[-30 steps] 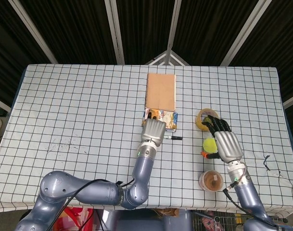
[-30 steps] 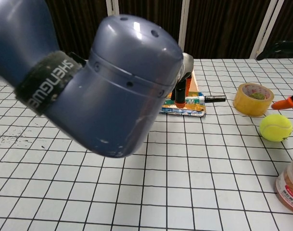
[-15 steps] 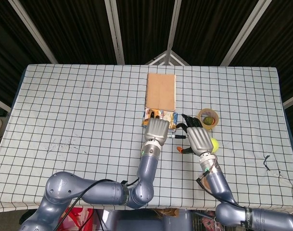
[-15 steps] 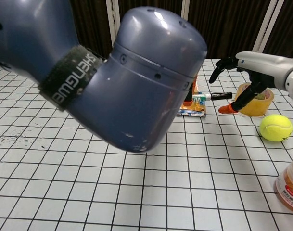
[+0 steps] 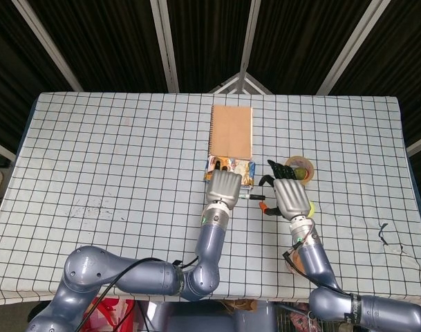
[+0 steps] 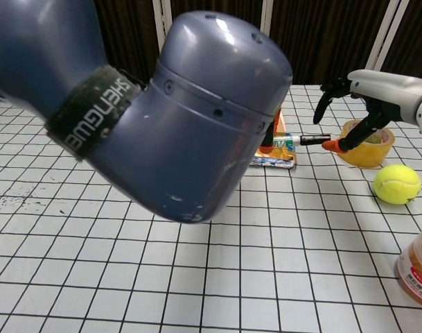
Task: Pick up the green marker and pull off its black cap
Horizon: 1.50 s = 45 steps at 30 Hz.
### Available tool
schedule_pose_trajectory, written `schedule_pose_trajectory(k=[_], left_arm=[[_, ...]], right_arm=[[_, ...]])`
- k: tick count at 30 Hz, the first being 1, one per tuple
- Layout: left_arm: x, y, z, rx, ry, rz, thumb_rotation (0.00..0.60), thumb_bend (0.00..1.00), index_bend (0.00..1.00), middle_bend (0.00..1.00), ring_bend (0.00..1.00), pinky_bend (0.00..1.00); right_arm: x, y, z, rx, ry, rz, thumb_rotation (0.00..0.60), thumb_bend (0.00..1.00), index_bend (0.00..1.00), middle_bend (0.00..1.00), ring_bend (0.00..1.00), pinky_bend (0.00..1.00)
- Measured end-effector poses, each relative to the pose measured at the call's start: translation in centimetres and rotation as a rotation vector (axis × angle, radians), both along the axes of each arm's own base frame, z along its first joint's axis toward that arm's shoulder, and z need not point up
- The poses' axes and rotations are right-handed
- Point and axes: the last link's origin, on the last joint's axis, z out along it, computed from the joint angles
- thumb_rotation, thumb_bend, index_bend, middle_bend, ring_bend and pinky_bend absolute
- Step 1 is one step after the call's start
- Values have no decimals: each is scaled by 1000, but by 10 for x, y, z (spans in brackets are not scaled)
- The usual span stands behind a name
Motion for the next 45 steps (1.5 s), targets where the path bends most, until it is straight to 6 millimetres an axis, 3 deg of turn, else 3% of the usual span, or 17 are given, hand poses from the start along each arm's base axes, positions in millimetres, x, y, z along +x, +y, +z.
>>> schedule_pose_trajectory(k=[12, 34, 45], left_arm=[[-3, -1, -3, -7, -3, -1, 600, 528, 588, 683, 194, 69], [-6, 0, -8, -16, -14, -3, 600, 528, 588, 682, 194, 69], [-5, -2, -8, -24, -24, -7, 600, 528, 588, 683, 194, 69]], right_arm=[[-5, -3, -5, -1, -13, -7, 600, 325, 496, 2, 4, 0], [4, -4, -13, 11, -33, 10, 600, 354, 592, 18, 19, 0], [8, -5, -18, 16, -37, 9, 600, 362, 597, 17, 19, 0]])
